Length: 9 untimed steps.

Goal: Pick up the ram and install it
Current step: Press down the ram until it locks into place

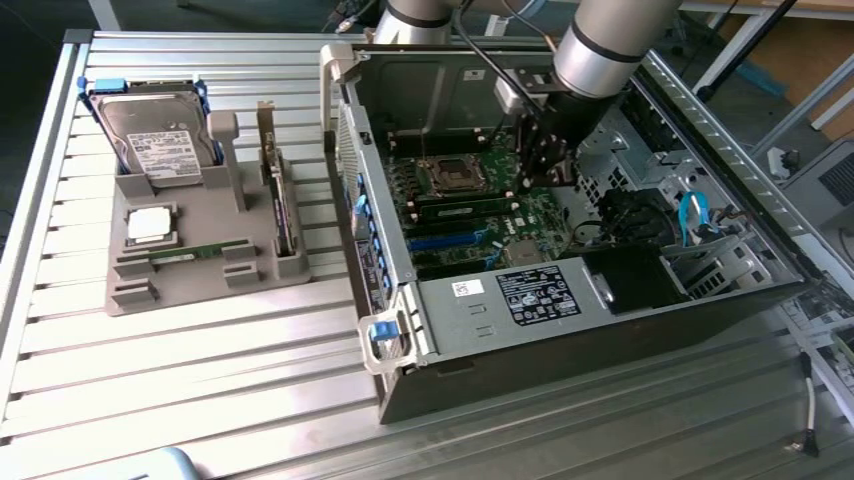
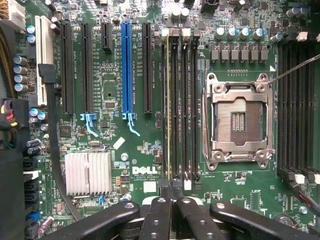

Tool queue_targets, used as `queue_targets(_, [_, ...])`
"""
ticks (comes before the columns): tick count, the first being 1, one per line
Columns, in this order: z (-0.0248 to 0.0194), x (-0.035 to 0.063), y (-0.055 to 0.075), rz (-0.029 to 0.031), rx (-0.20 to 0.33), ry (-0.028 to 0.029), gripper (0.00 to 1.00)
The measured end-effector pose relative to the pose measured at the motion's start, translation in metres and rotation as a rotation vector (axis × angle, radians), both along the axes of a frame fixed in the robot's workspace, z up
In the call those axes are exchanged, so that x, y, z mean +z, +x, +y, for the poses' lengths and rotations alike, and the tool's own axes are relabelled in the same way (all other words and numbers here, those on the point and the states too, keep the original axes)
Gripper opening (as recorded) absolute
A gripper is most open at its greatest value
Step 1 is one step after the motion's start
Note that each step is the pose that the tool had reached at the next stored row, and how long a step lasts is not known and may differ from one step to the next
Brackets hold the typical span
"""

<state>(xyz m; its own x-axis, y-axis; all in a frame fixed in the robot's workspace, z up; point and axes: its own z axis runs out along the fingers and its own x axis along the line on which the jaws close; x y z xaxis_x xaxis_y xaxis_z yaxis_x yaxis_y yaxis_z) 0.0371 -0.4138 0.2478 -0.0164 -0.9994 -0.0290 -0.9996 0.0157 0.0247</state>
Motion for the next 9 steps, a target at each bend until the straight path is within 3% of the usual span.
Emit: queue_targets(9, [0.0, -0.0045, 0.0, 0.0, 0.0, -0.0002, 0.11])
